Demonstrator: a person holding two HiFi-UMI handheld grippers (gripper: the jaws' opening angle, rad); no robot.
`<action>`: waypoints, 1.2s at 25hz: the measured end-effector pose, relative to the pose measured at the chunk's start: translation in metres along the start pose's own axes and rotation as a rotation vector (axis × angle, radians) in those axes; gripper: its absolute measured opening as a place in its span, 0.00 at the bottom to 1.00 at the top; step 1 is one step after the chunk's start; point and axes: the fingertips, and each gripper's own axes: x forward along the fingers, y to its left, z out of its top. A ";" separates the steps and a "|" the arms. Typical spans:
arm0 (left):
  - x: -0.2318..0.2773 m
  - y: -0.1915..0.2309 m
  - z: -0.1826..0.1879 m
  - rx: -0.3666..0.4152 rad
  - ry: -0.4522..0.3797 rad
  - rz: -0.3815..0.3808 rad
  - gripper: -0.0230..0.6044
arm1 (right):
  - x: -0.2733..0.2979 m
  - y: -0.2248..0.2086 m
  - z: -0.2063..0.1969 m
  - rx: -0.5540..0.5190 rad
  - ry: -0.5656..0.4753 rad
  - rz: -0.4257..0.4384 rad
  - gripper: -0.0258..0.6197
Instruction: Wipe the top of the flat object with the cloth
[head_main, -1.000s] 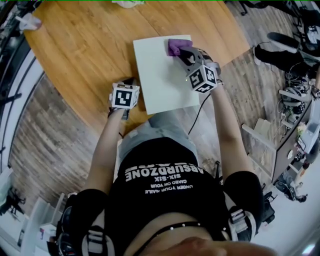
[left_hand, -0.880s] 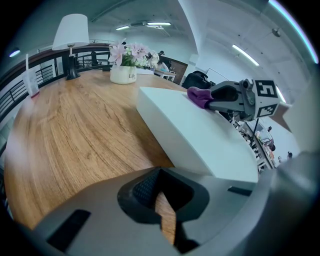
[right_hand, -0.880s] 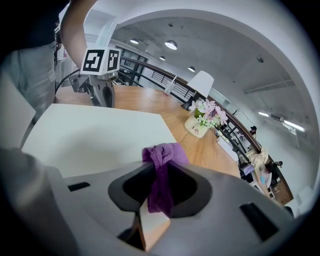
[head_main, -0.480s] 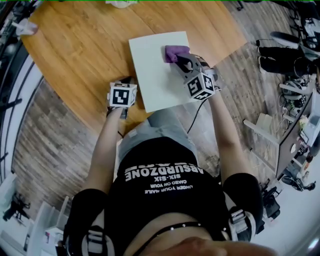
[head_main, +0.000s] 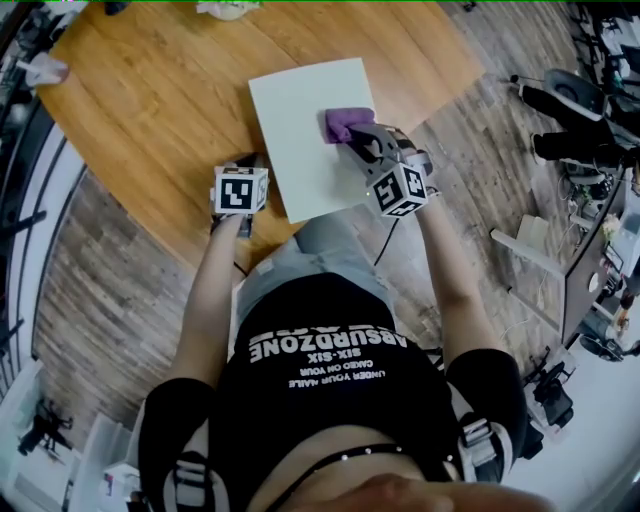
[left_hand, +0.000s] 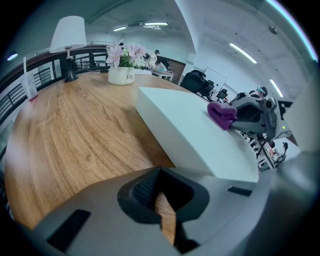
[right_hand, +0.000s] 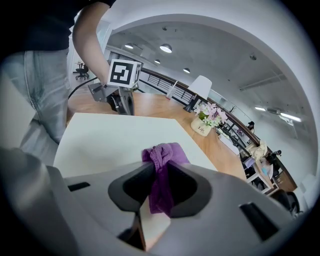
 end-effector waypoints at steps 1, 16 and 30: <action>0.000 0.000 0.000 -0.001 0.000 -0.001 0.06 | -0.002 0.003 0.000 0.003 0.000 0.001 0.18; -0.002 -0.001 -0.001 0.012 0.004 0.016 0.06 | -0.042 0.051 0.001 0.070 0.018 0.021 0.18; -0.001 0.000 0.000 0.030 0.002 0.031 0.06 | -0.072 0.094 0.001 0.124 0.021 0.078 0.18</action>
